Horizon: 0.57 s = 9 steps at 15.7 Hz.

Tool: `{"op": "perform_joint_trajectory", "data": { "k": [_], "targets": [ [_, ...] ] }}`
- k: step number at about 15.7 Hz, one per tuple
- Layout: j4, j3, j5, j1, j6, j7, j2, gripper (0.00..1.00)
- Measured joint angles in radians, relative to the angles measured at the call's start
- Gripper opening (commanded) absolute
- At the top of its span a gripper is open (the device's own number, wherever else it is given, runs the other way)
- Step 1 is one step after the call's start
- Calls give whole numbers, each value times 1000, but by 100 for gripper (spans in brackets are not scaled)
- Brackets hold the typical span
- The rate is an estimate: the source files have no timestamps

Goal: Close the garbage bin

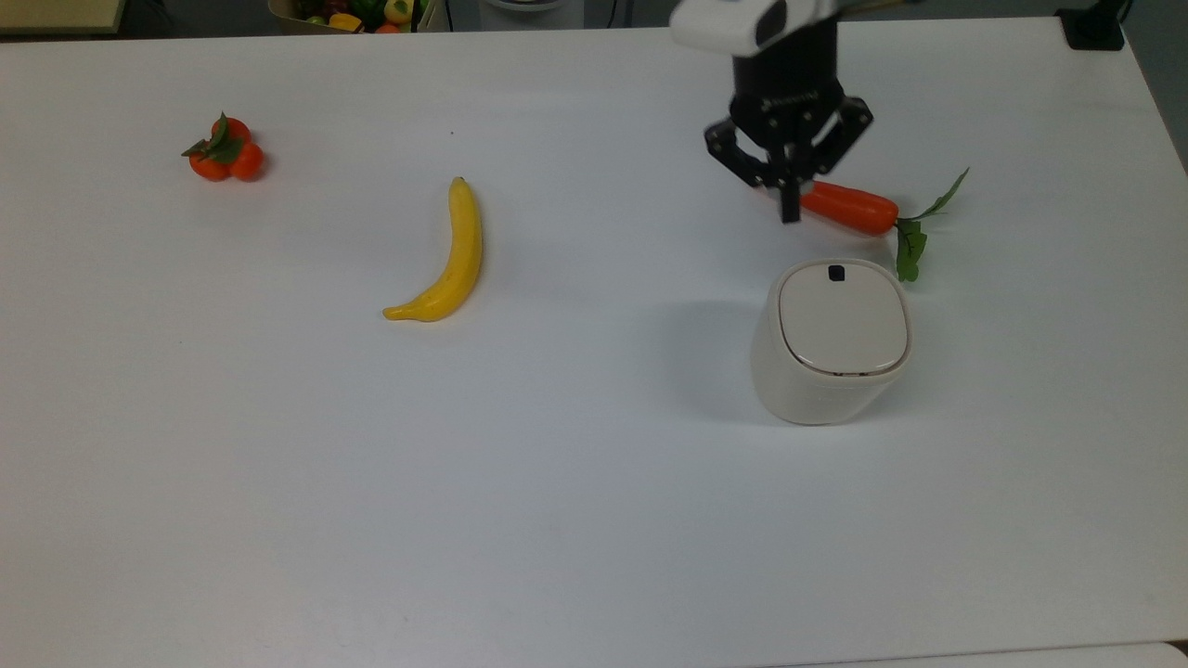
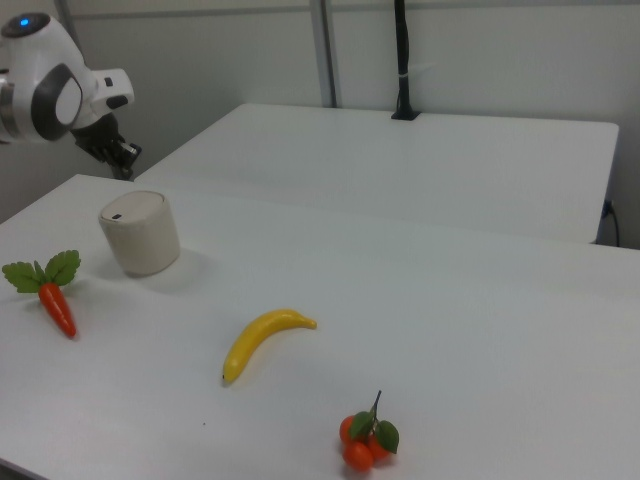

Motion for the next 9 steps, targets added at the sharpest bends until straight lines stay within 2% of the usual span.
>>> {"op": "perform_joint_trajectory", "data": {
  "k": [1, 2, 5, 9],
  "targets": [
    [0, -1, 2, -10, -46, 0, -22, 90],
    [0, -3, 14, -21, -99, 2, -48, 100],
    [1, -36, 86, -48, -255, 1, -122, 100],
    [21, -107, 102, -54, -448, 1, -182, 100]
  ]
}}
